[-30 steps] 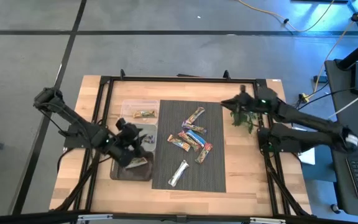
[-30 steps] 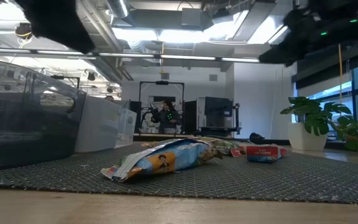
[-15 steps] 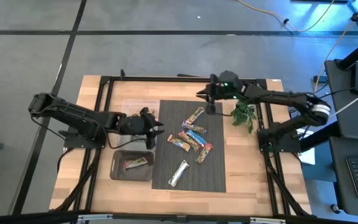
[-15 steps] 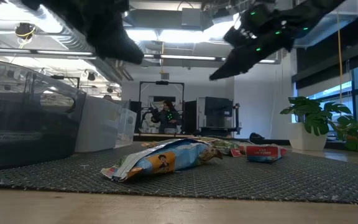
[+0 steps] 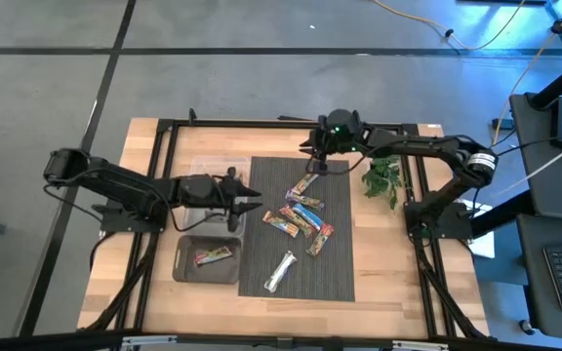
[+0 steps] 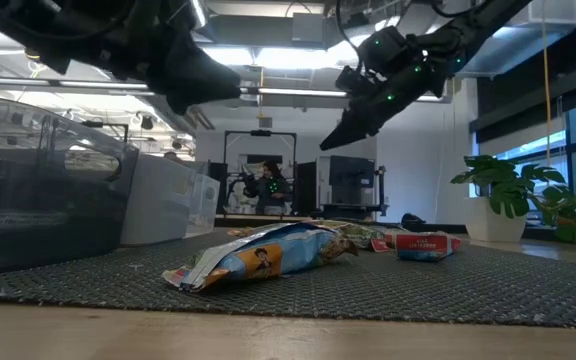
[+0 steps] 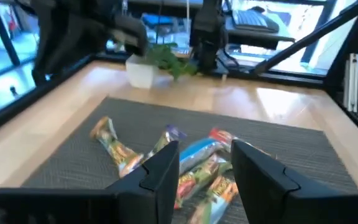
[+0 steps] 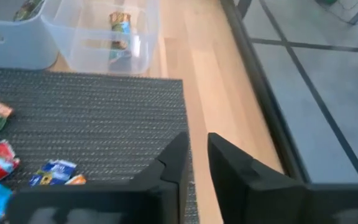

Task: Pick and place Granola Bars by type
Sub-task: Put the yellow granola bar into the transparent bin

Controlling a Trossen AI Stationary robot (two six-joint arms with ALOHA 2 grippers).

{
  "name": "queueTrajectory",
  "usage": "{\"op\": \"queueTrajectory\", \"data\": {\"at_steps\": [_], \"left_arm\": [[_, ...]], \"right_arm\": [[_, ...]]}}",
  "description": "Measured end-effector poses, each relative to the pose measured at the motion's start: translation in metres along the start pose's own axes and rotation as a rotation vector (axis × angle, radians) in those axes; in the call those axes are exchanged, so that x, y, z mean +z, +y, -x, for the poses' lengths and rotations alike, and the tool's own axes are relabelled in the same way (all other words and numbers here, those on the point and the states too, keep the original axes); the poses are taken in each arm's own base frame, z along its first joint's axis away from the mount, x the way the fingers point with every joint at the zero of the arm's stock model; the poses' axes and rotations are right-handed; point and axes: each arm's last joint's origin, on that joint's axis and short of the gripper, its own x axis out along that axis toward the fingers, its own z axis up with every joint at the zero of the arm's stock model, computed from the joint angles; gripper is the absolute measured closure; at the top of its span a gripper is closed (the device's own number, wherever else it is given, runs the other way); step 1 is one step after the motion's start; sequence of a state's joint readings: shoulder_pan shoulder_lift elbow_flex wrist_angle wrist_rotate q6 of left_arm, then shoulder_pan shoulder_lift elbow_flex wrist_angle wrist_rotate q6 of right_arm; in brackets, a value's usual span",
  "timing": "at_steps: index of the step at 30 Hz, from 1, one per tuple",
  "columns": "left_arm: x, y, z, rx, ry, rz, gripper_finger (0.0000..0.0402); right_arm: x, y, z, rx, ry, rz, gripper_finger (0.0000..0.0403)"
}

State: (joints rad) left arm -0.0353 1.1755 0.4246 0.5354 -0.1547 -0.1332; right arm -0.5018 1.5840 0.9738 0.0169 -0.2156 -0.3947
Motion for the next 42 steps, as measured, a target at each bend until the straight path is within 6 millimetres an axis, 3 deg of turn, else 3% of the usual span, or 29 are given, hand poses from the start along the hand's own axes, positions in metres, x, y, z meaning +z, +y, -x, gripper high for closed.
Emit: {"op": "queueTrajectory", "data": {"at_steps": [10, 15, 31, 42], "left_arm": [[-0.005, 0.018, 0.000, 0.102, 0.007, -0.038, 0.0263], [-0.006, 0.018, 0.000, 0.104, 0.012, -0.034, 0.0263], [-0.006, 0.018, 0.000, 0.101, 0.013, -0.031, 0.0263], [-0.007, 0.018, 0.000, 0.106, 0.028, -0.034, 0.0263]], "right_arm": [[0.000, 0.000, 0.000, 0.006, 0.003, 0.029, 0.0207], [-0.001, 0.001, 0.000, 0.010, 0.010, 0.051, 0.0169], [-0.018, 0.011, 0.001, 0.173, 0.140, 0.188, 0.0197], [-0.052, 0.019, -0.034, 0.299, 0.249, 0.186, 0.0210]]}}
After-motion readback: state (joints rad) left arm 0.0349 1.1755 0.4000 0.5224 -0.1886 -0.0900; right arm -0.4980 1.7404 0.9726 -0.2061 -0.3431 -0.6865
